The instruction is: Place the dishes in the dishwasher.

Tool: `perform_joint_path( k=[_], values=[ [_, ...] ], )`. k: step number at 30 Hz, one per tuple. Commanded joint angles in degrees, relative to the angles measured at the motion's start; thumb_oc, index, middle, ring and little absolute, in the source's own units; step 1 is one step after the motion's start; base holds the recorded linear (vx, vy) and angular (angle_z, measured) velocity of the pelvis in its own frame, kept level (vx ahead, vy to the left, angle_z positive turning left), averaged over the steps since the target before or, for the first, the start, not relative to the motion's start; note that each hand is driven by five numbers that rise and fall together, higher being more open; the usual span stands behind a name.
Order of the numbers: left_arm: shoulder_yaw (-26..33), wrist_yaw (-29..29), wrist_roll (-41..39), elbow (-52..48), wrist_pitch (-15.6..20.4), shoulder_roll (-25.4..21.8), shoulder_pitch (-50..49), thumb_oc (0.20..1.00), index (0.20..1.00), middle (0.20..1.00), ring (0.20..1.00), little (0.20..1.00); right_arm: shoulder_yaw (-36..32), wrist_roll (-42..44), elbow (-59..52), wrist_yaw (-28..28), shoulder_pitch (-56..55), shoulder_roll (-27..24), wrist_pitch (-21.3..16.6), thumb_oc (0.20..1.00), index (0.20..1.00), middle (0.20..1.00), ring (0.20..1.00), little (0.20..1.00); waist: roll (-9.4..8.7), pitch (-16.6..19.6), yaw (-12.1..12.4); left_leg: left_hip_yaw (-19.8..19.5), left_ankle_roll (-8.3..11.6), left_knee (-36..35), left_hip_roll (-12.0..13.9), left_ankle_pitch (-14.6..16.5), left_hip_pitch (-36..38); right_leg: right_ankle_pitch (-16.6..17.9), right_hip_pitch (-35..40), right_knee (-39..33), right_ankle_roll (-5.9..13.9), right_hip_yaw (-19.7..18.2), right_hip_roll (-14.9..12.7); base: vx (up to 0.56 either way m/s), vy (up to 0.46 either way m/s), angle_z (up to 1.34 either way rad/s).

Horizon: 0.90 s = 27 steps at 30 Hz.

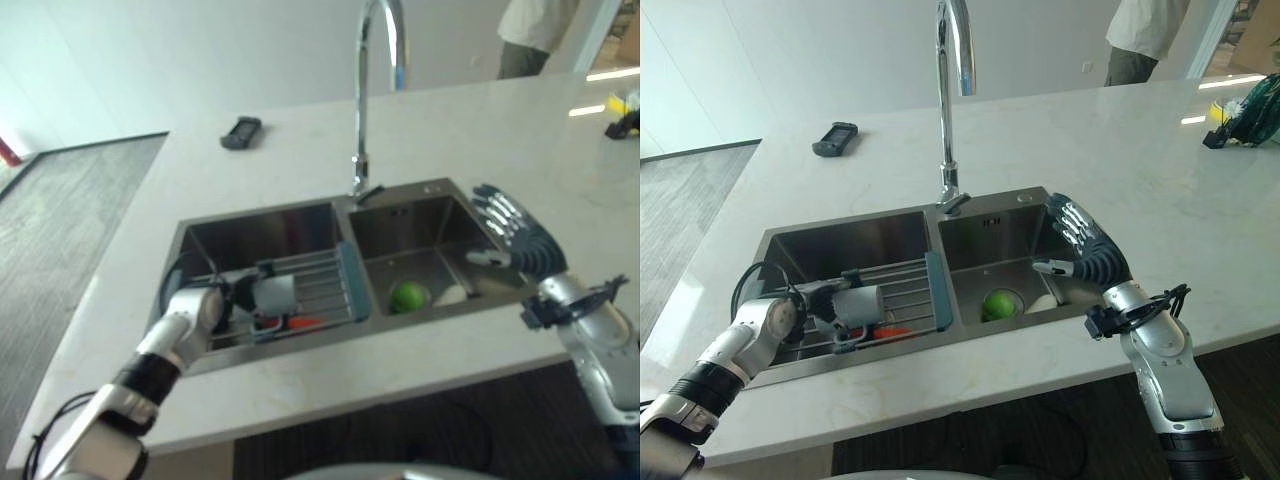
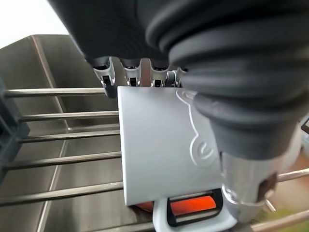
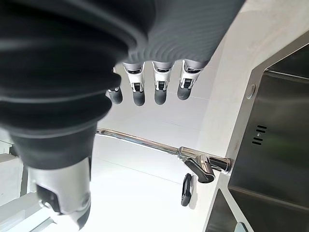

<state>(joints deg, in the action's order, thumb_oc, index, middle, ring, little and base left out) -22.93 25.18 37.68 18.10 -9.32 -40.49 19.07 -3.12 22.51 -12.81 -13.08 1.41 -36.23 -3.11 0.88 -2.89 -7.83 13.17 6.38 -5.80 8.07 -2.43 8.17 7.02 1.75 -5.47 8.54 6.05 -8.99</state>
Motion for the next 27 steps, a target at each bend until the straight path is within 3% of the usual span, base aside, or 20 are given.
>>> perform_joint_path(
  k=[1,27],
  values=[
    [-0.4,-1.4,3.2,2.6,0.3,-1.7,4.5,1.0,1.0,1.0,1.0,1.0,-2.3,0.5,-2.0,0.3,3.7,-0.3,-3.8,1.0,1.0,1.0,1.0,1.0,-0.19,-0.1,-0.8,1.9,-1.09,0.8,-0.2,5.3,0.3,-5.3,4.8,0.5,4.23,4.4,-2.0,0.0,0.0,0.0],
    [-2.4,-0.2,6.8,5.0,1.2,0.5,2.8,1.0,1.0,1.0,1.0,1.0,-2.5,0.7,-2.6,-0.1,2.9,0.3,-3.5,1.0,1.0,1.0,1.0,1.0,-0.25,-0.2,-1.5,2.7,-1.17,0.8,0.1,5.3,0.4,-5.3,4.6,0.5,4.15,4.2,-1.8,0.0,0.0,0.0]
  ],
)
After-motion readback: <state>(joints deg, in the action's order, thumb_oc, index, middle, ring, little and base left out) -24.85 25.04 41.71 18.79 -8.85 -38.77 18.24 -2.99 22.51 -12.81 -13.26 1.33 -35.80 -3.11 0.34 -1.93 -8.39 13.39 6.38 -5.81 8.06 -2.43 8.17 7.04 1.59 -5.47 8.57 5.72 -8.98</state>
